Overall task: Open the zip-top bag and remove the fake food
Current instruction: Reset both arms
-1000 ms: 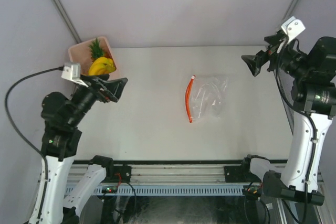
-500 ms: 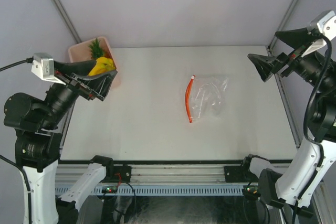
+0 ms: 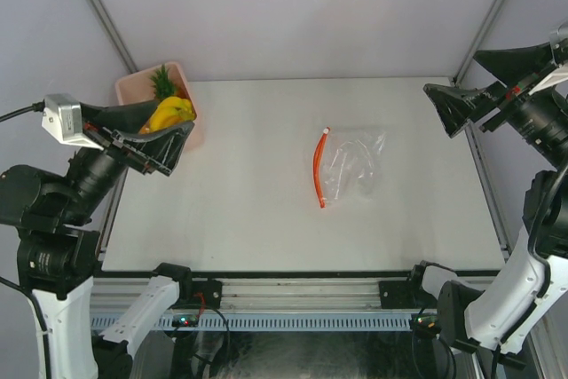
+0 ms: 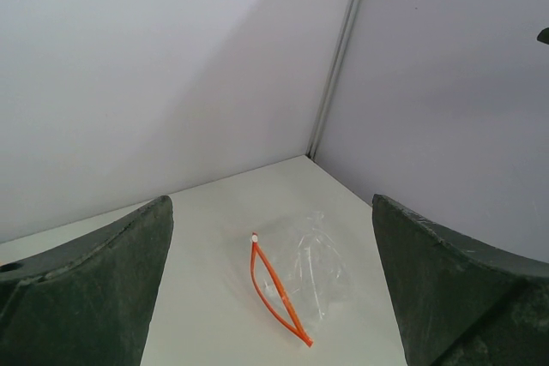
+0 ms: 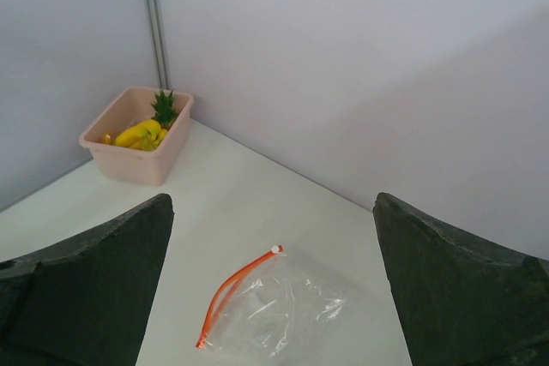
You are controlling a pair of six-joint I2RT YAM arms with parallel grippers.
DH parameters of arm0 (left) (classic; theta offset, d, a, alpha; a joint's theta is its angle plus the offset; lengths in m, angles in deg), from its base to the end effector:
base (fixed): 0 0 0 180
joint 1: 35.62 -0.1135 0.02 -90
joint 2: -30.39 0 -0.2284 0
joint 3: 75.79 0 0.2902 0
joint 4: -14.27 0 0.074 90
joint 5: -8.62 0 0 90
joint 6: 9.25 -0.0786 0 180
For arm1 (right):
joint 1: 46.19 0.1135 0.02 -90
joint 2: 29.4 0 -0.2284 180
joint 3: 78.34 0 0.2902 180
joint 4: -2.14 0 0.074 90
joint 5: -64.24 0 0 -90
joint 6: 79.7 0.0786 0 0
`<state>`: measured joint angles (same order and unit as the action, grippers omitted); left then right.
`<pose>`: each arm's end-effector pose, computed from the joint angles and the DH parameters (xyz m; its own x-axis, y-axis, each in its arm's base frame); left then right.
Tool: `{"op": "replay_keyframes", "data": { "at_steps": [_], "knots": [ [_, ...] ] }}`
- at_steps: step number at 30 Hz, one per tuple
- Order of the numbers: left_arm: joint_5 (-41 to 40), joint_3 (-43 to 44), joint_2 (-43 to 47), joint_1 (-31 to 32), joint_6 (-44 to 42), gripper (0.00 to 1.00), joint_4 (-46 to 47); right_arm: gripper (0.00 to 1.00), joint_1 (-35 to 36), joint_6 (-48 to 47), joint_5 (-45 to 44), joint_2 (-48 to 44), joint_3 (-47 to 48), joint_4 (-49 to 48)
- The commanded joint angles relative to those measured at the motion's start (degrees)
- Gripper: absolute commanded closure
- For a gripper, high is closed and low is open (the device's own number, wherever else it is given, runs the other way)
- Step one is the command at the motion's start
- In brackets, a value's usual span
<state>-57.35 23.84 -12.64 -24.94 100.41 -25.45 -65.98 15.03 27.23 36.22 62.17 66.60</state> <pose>0.1437 -0.0597 0.5540 0.0829 -0.3283 -0.9409 0.6160 0.7591 -0.2106 0.1348 0.0182 0.6237 0.1256 0.0075 -0.9920 -0.5474 0.8345 -0.0630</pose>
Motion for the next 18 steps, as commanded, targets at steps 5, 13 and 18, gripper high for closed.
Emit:
{"op": "replay_keyframes", "data": {
  "at_steps": [5,13,18],
  "knots": [
    [-1.12,-1.62,2.63,-0.33,-2.41,0.0,-0.22,0.0,-0.53,1.14,1.08,2.31,0.59,0.28],
    [-1.77,-1.92,2.54,-0.34,-3.22,0.0,-0.46,0.0,-1.03,0.89,2.22,2.8,0.43,0.25],
    [-1.63,-2.0,2.33,-0.31,-3.31,0.0,-0.27,0.0,-1.12,0.24,1.91,2.17,-0.48,0.75]
  ]
}}
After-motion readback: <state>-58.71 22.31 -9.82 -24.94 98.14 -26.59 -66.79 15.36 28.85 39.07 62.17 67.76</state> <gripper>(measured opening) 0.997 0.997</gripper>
